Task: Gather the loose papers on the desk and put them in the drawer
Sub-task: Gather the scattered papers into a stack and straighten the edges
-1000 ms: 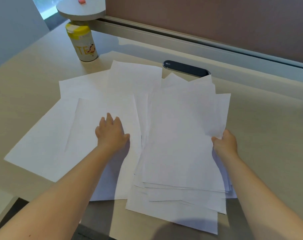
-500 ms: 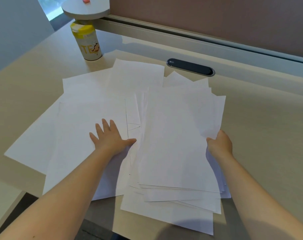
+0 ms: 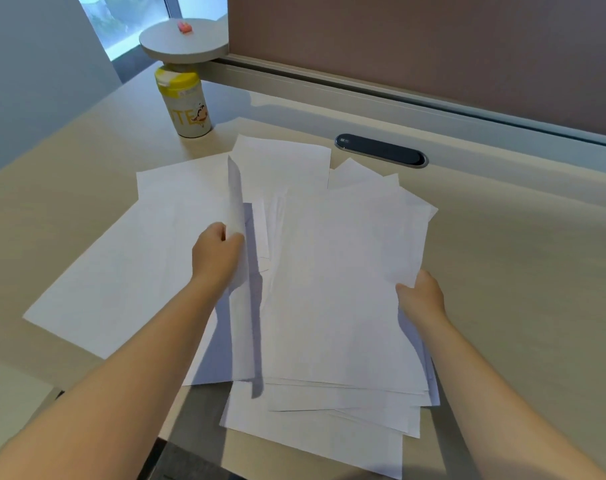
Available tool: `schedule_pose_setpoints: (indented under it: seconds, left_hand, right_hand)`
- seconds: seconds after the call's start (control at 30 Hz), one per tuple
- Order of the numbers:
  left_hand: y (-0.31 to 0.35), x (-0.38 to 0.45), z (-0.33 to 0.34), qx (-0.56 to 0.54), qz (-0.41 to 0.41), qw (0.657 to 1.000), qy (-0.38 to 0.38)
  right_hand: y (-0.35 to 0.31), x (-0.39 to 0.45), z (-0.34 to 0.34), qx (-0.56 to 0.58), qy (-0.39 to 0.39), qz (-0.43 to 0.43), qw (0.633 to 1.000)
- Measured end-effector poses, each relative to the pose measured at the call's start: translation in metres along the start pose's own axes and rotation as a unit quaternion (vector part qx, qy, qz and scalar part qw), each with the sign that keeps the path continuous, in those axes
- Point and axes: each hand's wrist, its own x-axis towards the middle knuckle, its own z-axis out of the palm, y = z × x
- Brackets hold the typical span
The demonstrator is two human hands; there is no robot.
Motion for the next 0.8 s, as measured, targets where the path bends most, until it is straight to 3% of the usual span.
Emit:
schedule_pose_setpoints:
  seconds: [0.1, 0.23, 0.27, 0.3, 0.37, 0.43, 0.53, 0.63, 0.8]
  left_hand:
    - [0.019, -0.004, 0.003, -0.072, 0.006, 0.996, -0.049]
    - [0.026, -0.015, 0.018, -0.094, -0.045, 0.950, -0.294]
    - [0.023, -0.017, 0.020, -0.081, -0.040, 0.946, -0.311]
    - [0.019, -0.015, 0.022, -0.047, -0.012, 0.959, -0.277]
    - [0.006, -0.004, 0.019, 0.105, 0.036, 0.987, -0.119]
    - [-0.006, 0.003, 0.013, 0.243, -0.013, 0.970, -0.019]
    - [-0.019, 0.000, 0.007, 0.273, -0.142, 0.951, -0.024]
    - [-0.018, -0.010, 0.019, 0.281, -0.133, 0.949, -0.058]
    - [-0.011, -0.016, 0.034, 0.237, -0.128, 0.955, -0.123]
  right_hand:
    - [-0.007, -0.003, 0.007, 0.057, -0.034, -0.007, 0.998]
    - [-0.013, 0.000, 0.017, 0.092, -0.081, -0.002, 0.992]
    - [-0.014, 0.003, 0.017, 0.076, -0.068, 0.001, 0.995]
    - [-0.014, 0.005, 0.015, 0.034, -0.044, -0.007, 0.998]
    - [-0.009, 0.009, 0.008, -0.073, 0.021, -0.020, 0.997]
    - [-0.007, 0.011, 0.002, -0.073, 0.028, -0.014, 0.997]
    - [-0.007, 0.009, 0.004, 0.038, -0.040, 0.032, 0.998]
    - [-0.010, 0.005, 0.018, 0.097, -0.091, 0.059, 0.989]
    - [-0.016, -0.004, 0.028, 0.067, -0.118, 0.042, 0.990]
